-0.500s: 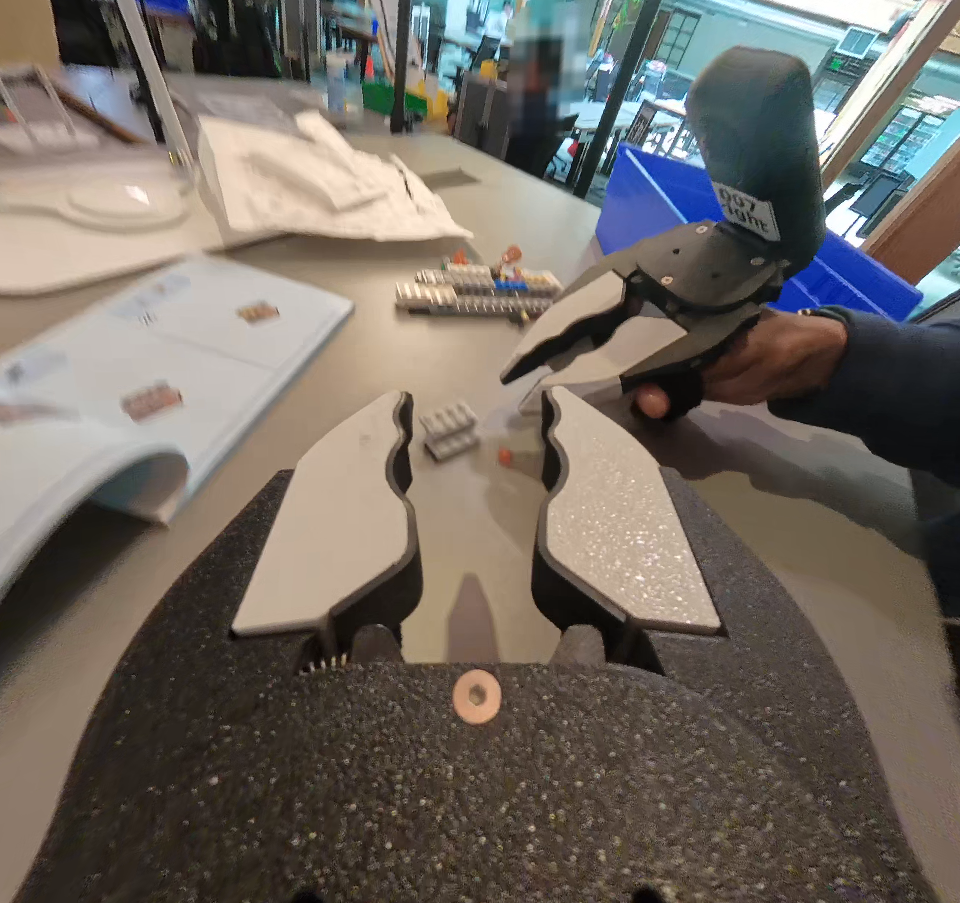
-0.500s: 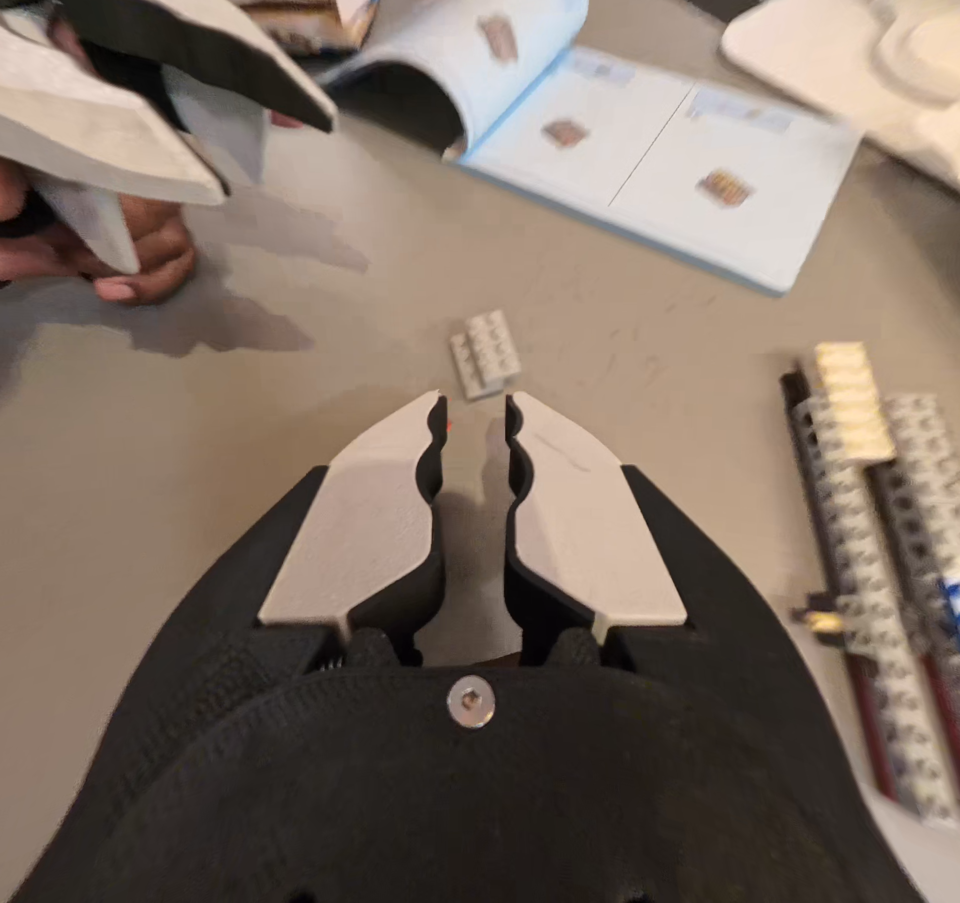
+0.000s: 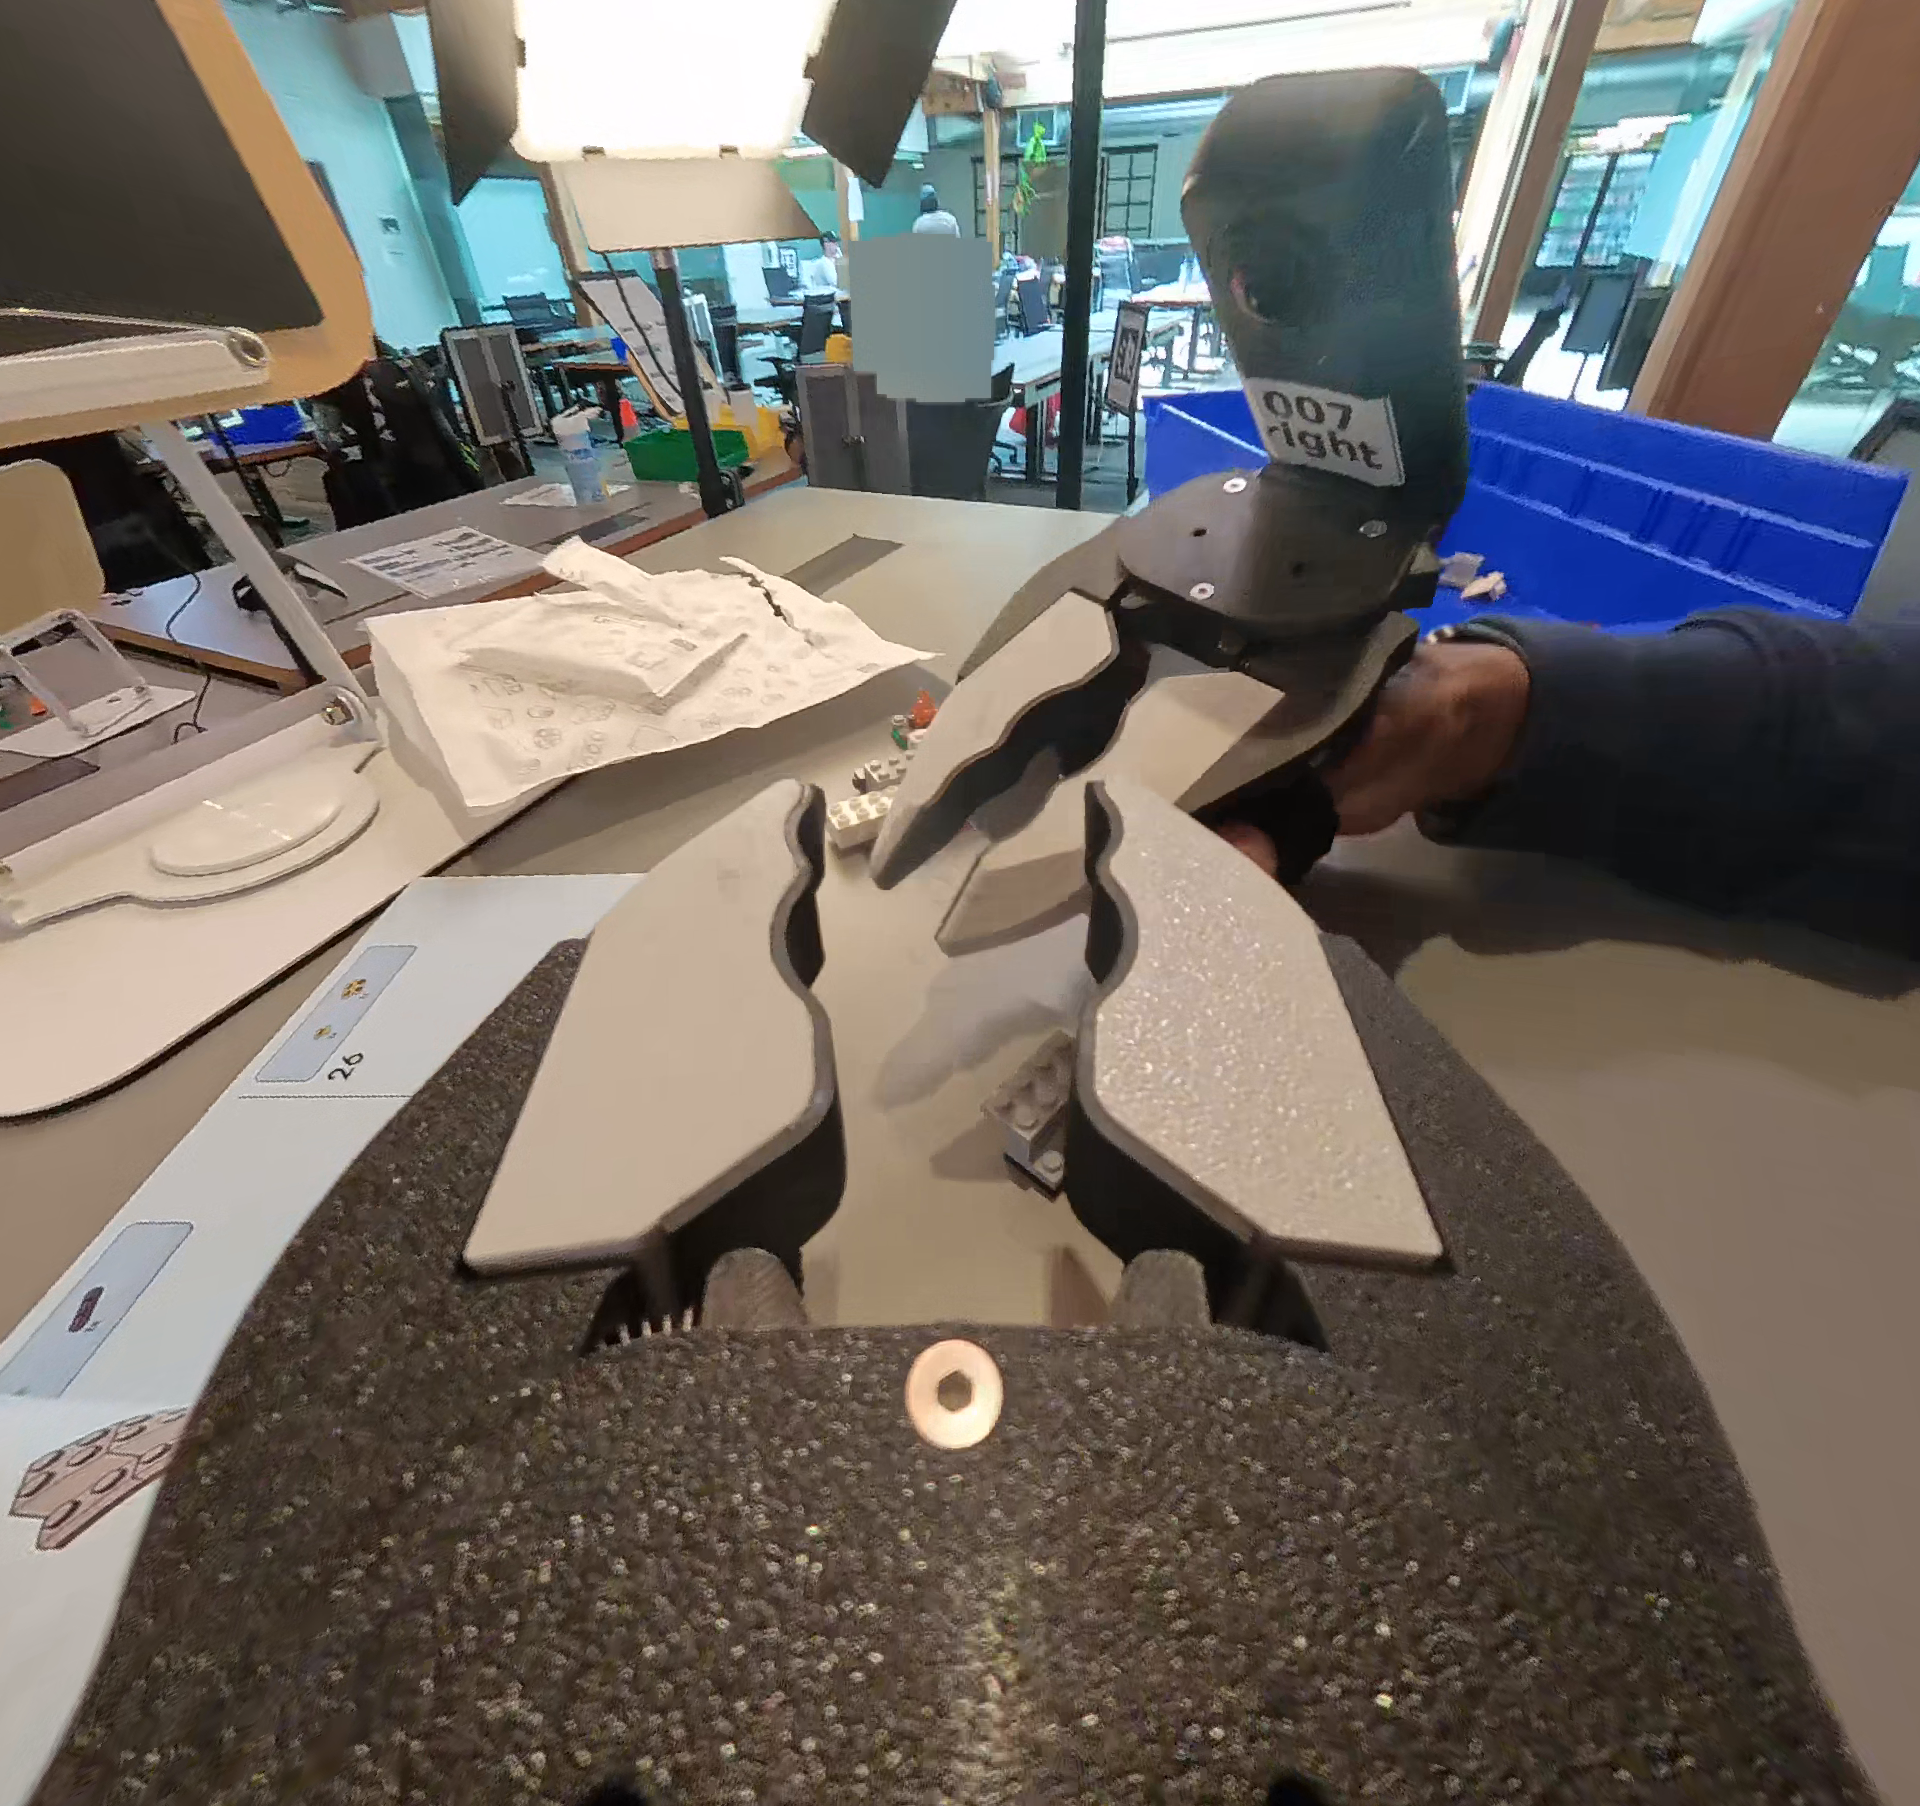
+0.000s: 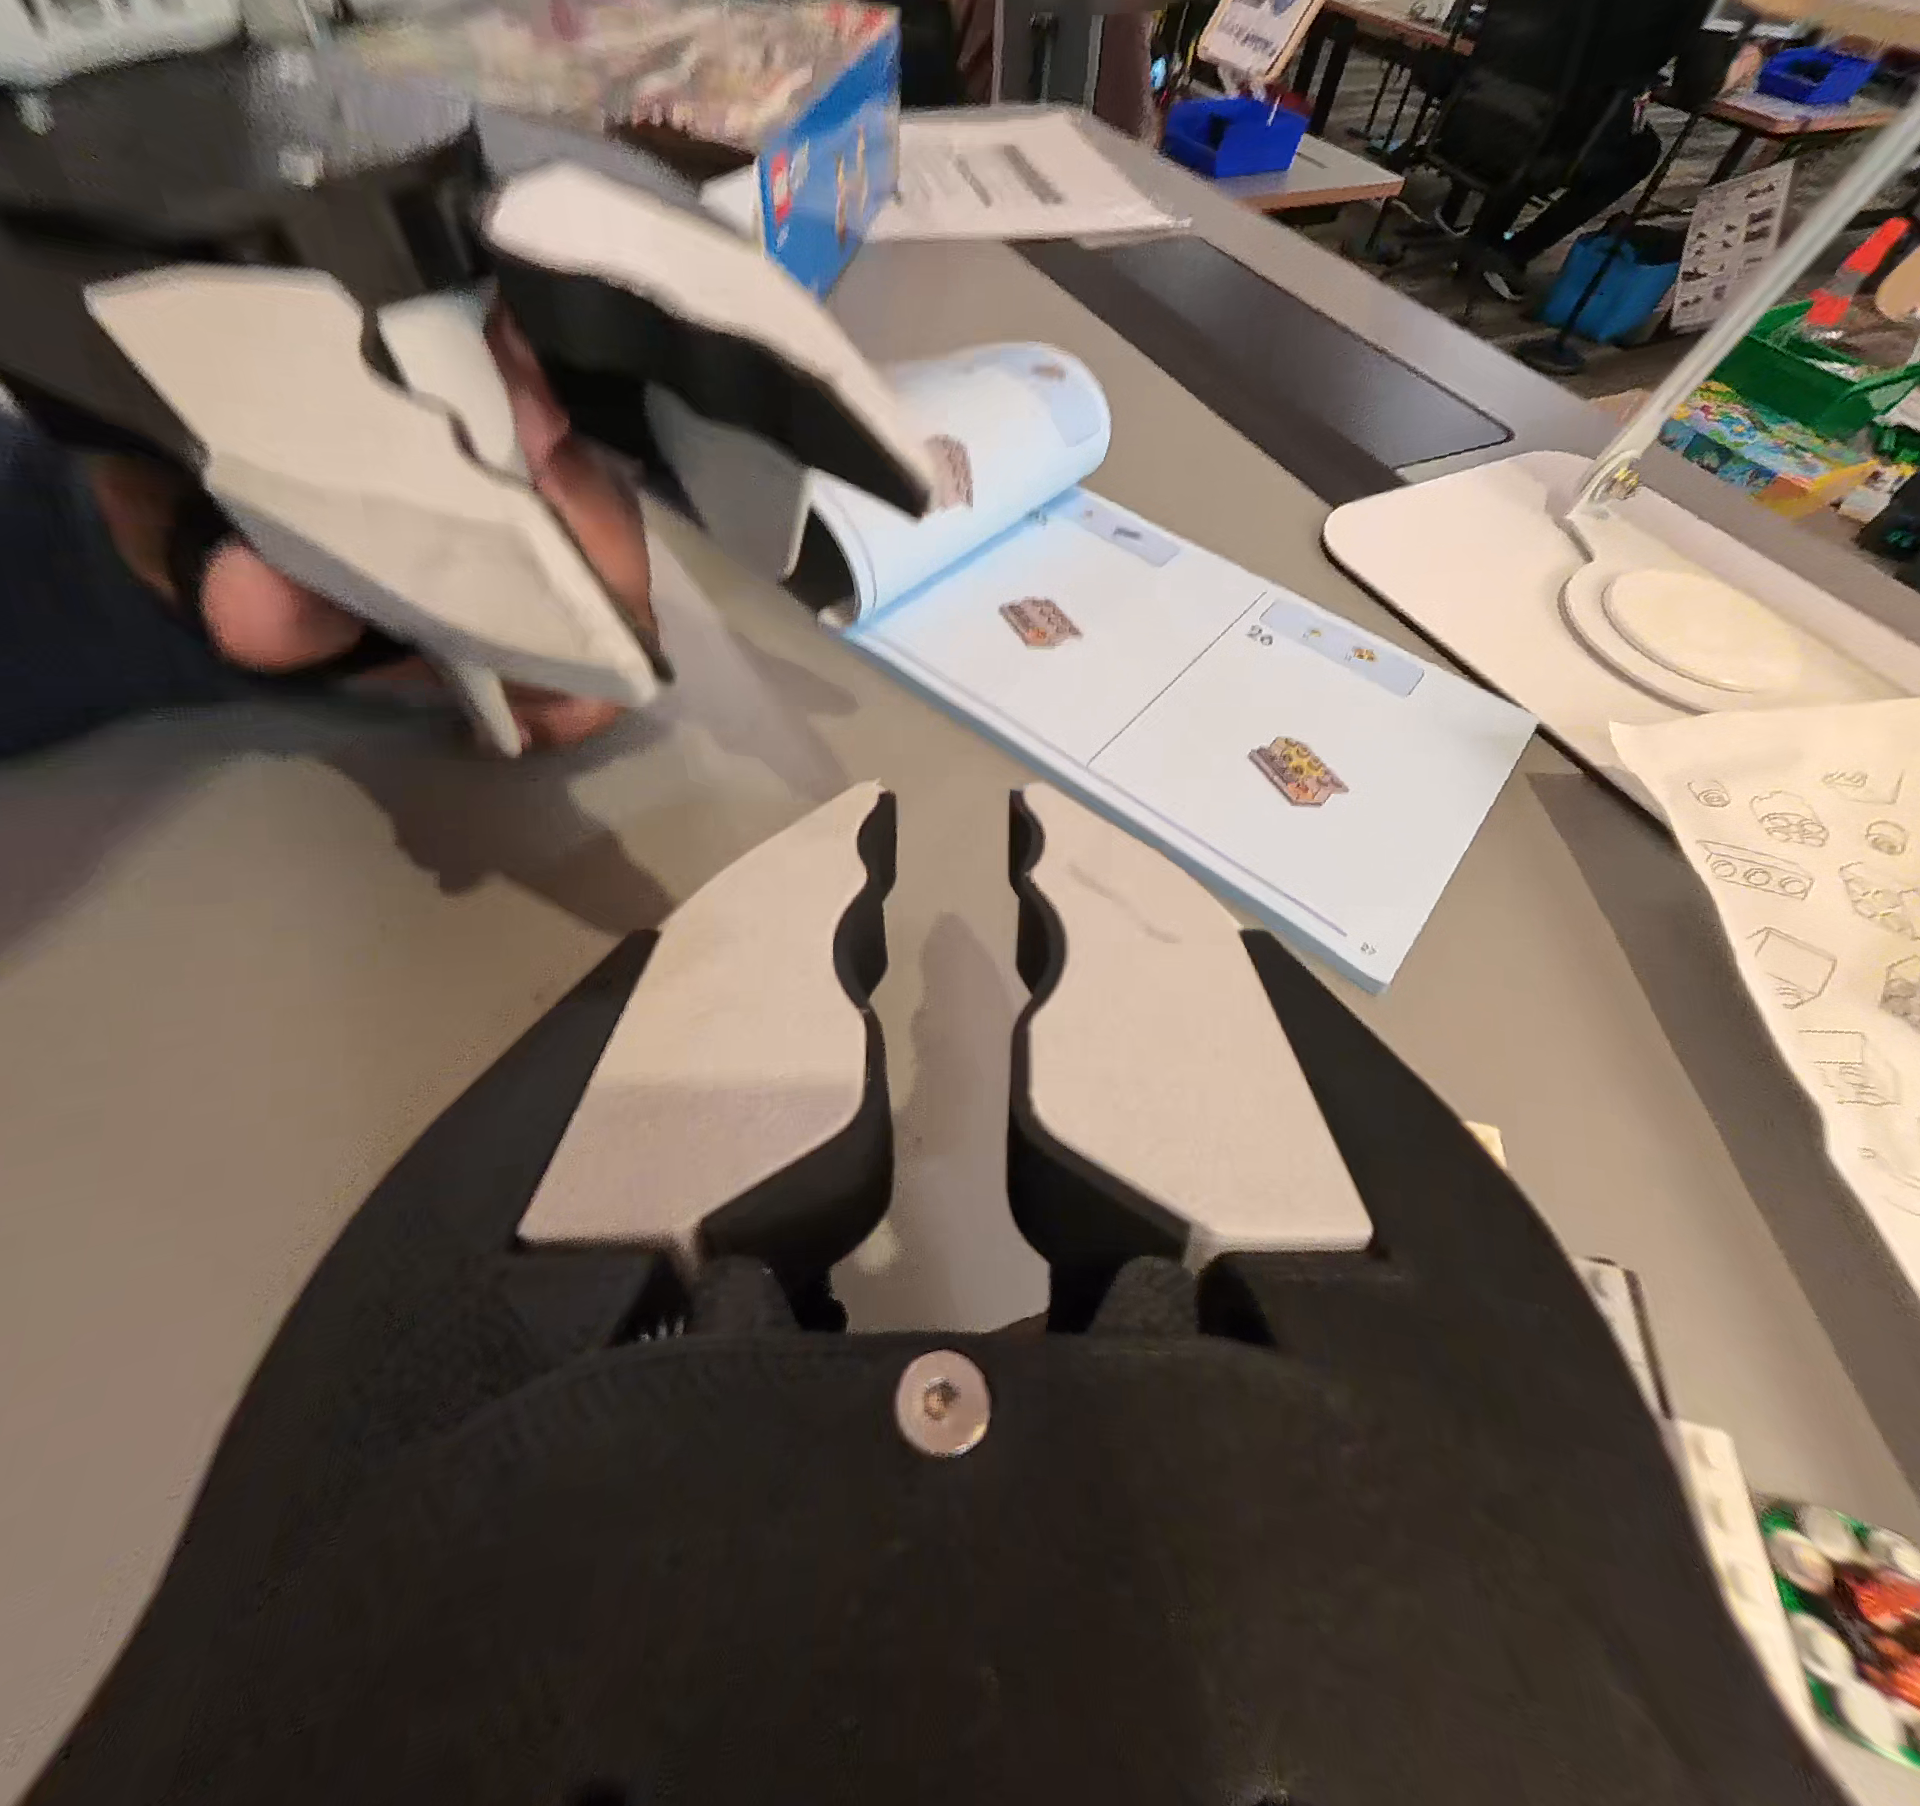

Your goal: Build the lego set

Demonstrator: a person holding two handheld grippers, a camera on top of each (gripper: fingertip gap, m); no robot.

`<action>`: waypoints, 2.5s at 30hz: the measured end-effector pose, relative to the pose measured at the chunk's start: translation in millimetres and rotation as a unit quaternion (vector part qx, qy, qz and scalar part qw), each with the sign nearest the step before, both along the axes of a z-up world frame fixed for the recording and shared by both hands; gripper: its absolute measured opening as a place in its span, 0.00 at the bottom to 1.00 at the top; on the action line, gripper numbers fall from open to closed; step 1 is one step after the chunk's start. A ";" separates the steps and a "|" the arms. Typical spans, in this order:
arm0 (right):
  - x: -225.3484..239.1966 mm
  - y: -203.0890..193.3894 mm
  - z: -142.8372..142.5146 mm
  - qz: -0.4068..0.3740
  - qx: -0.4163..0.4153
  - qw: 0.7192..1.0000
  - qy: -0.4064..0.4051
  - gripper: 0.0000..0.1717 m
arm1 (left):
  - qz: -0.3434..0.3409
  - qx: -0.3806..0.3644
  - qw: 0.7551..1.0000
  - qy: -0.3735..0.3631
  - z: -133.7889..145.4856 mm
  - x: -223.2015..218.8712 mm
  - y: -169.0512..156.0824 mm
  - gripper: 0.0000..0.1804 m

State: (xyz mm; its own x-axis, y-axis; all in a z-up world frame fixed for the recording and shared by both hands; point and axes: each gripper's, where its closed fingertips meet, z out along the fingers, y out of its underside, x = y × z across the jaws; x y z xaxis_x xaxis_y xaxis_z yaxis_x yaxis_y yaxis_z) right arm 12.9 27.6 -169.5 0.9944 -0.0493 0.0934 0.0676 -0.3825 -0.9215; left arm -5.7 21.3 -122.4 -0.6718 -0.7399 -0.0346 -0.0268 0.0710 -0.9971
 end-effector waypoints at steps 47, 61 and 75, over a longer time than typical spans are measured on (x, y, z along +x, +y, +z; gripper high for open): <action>-9.9 -18.9 -61.0 -0.191 -0.235 0.949 0.083 0.35 | -0.024 0.072 0.972 0.222 -58.0 -10.8 9.2 0.24; -20.1 -2.6 -31.3 -0.033 -0.130 0.991 0.029 0.23 | -0.042 -0.038 0.957 0.286 -54.4 -9.4 11.0 0.22; -76.9 -29.8 28.2 0.194 -0.010 0.974 0.120 0.22 | -0.269 -0.078 0.936 0.214 -22.3 -62.1 -36.2 0.24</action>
